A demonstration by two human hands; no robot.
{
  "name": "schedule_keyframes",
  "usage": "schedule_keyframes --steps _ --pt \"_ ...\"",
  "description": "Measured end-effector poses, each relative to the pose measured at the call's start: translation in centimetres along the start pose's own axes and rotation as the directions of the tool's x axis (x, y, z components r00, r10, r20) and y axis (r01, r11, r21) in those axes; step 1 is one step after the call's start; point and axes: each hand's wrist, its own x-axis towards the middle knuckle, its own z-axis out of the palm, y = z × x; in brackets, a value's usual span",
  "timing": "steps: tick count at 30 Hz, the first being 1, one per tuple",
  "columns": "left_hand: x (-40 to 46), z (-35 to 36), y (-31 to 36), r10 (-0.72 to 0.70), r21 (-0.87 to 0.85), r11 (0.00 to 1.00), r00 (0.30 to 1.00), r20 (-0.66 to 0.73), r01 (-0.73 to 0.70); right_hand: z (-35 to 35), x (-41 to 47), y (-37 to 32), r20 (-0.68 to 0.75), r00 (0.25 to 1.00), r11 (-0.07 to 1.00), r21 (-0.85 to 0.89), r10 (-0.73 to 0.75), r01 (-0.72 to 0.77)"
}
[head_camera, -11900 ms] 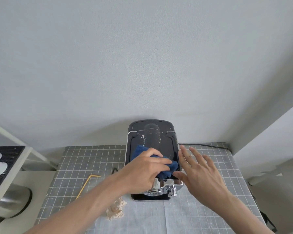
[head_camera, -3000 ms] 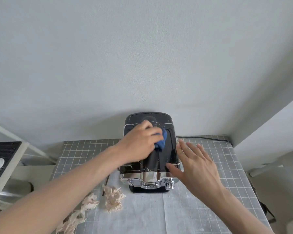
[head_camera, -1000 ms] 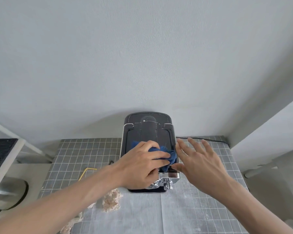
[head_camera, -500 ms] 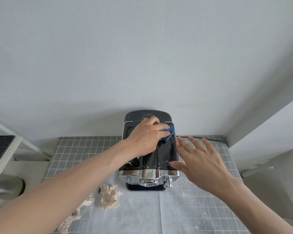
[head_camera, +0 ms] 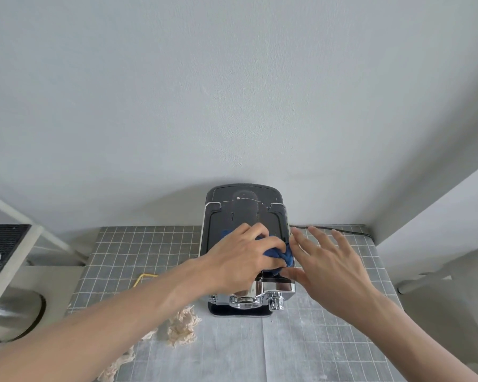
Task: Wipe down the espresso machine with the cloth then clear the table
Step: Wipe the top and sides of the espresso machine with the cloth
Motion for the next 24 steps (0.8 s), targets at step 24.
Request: schedule_keyframes --steps 24 --pt "0.4 -0.5 -0.3 -0.097 -0.115 0.988 0.995 0.028 0.100 0.0 0.1 0.2 0.034 0.999 1.000 -0.022 0.004 -0.004"
